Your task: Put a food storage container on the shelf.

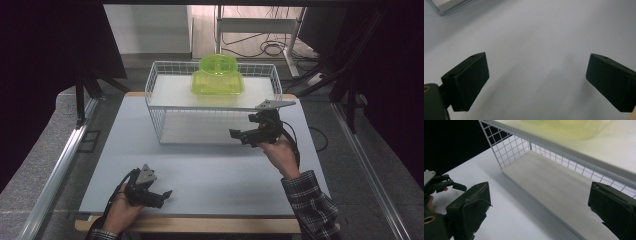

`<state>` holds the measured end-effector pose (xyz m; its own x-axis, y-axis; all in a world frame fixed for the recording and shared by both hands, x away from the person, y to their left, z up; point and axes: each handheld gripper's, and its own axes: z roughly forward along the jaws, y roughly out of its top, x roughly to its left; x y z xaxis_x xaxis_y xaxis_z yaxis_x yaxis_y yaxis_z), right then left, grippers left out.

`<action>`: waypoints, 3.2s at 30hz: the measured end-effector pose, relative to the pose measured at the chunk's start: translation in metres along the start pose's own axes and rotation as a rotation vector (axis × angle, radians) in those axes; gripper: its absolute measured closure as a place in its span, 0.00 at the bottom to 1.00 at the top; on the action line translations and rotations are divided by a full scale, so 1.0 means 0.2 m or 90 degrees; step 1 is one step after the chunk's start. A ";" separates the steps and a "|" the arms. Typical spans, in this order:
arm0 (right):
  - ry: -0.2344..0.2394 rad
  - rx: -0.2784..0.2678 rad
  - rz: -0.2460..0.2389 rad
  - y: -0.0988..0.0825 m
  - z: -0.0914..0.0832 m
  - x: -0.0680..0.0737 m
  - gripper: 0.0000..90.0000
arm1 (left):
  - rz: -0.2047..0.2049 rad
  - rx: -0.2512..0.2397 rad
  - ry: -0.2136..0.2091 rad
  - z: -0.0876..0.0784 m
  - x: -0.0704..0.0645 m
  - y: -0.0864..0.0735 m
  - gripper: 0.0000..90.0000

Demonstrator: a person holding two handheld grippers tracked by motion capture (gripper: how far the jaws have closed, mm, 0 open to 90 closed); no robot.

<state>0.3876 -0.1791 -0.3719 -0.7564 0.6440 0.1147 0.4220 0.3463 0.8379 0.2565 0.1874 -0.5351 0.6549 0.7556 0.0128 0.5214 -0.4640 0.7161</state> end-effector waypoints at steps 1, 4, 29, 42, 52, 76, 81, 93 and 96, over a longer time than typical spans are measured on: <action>-0.002 0.000 -0.002 -0.01 0.00 0.00 0.05 | 0.000 0.000 0.000 0.00 0.00 0.00 0.05; -0.007 0.007 -0.009 -0.05 0.01 0.01 0.05 | 0.001 0.002 0.000 0.00 0.00 0.00 0.05; -0.033 0.029 -0.039 -0.30 0.03 0.05 0.04 | 0.006 0.001 0.002 0.00 0.00 0.00 0.05; -0.036 0.028 -0.042 -0.38 -0.01 0.07 0.01 | 0.005 -0.001 0.003 -0.01 0.00 0.00 0.05; -0.051 0.029 -0.046 -0.46 -0.05 0.08 0.01 | 0.012 0.001 0.006 0.00 0.00 0.00 0.05; -0.112 0.038 -0.004 -0.75 -0.19 0.00 0.01 | 0.019 0.009 0.009 0.01 -0.02 0.00 0.06; -0.120 0.053 -0.005 -0.80 -0.18 -0.01 0.01 | 0.022 0.010 0.010 0.01 -0.02 0.00 0.06; -0.121 0.109 -0.001 -0.89 -0.13 0.00 0.01 | 0.027 0.016 0.009 0.02 -0.02 -0.01 0.06; -0.122 0.114 0.001 -0.89 -0.13 -0.01 0.01 | 0.024 0.015 0.009 0.02 -0.02 0.00 0.06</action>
